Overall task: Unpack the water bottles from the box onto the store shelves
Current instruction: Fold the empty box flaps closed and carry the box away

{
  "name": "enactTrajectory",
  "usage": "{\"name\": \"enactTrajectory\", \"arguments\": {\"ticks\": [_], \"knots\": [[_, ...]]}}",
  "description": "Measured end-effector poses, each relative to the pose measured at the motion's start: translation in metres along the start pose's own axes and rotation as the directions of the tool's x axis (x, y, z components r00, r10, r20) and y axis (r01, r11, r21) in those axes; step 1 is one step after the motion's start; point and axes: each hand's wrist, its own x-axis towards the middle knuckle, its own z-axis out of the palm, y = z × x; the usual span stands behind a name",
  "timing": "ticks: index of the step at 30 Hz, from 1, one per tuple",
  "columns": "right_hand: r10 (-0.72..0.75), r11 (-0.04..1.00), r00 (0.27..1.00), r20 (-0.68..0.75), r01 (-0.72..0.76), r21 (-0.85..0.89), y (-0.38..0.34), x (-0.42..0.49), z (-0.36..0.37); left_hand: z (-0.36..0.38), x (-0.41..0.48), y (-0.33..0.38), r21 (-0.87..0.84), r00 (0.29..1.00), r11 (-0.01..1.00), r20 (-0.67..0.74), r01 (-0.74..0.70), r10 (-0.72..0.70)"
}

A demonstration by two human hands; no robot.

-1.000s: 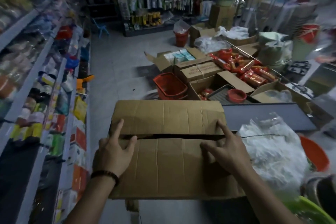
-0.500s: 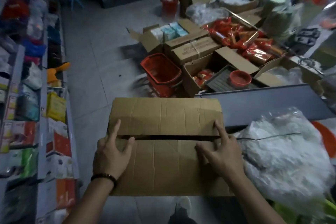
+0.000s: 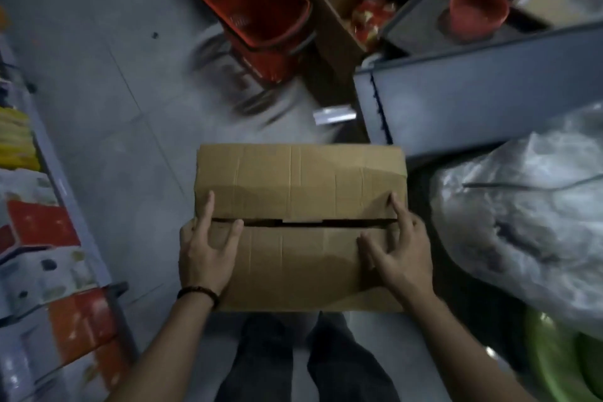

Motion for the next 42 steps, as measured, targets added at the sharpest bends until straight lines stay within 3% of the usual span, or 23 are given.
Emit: {"name": "enactTrajectory", "arguments": {"ticks": [8,14,23,32,42], "knots": [[-0.089,0.991,0.982,-0.165,0.07,-0.118,0.059,-0.019,0.097,0.066,0.039,-0.118,-0.089,0.994,0.992,-0.075,-0.092,0.085],[-0.054,0.997,0.992,-0.117,0.047,-0.057,0.055,-0.036,0.134,0.054,0.059,-0.143,-0.068,0.986,0.992,-0.135,-0.109,0.099],[0.048,0.997,0.999,0.02,-0.047,-0.061,0.071,0.022,0.181,0.081,0.096,-0.167,-0.005,0.999,0.999,0.002,0.034,-0.034],[0.121,0.988,0.989,0.089,-0.111,-0.112,0.16,0.13,0.239,0.199,0.149,-0.213,0.023,0.99,0.999,0.133,0.046,-0.049],[0.237,0.942,0.916,0.325,-0.134,-0.308,0.252,0.16,0.289,0.26,0.177,-0.284,0.134,0.911,0.99,0.402,0.043,-0.094]]}}
